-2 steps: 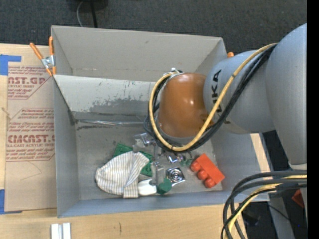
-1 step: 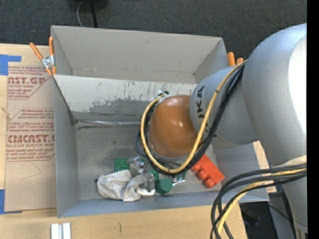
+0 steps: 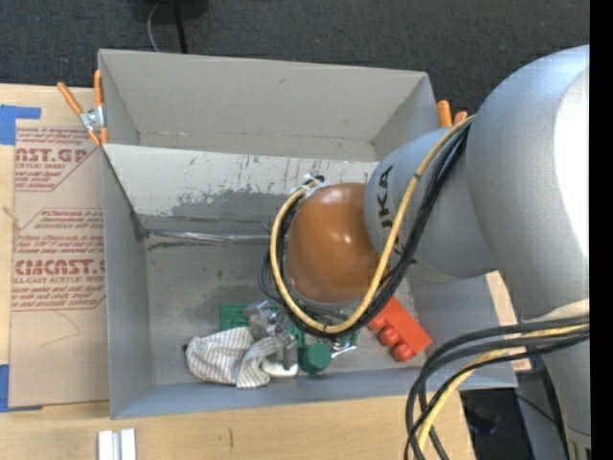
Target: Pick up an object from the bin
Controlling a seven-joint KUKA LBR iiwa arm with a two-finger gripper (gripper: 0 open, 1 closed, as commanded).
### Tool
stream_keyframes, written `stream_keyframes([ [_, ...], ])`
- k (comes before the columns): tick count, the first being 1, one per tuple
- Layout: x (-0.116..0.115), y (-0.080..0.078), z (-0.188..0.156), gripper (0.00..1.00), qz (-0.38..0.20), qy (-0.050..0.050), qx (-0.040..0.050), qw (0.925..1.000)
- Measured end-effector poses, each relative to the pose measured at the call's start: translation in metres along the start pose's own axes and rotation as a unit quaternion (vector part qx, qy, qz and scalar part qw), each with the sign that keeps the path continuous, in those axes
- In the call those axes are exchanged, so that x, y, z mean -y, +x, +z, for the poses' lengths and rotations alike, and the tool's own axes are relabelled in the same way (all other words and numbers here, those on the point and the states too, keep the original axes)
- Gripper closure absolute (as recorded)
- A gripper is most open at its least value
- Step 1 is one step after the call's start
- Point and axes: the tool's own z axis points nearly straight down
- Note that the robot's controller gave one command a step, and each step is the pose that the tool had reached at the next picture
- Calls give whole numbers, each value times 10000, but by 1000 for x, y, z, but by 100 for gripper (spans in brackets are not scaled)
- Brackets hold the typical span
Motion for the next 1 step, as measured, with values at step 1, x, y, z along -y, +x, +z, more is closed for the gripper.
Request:
stream_keyframes([
  [1,0,0,-36,100,-19,-17,-53,10000],
])
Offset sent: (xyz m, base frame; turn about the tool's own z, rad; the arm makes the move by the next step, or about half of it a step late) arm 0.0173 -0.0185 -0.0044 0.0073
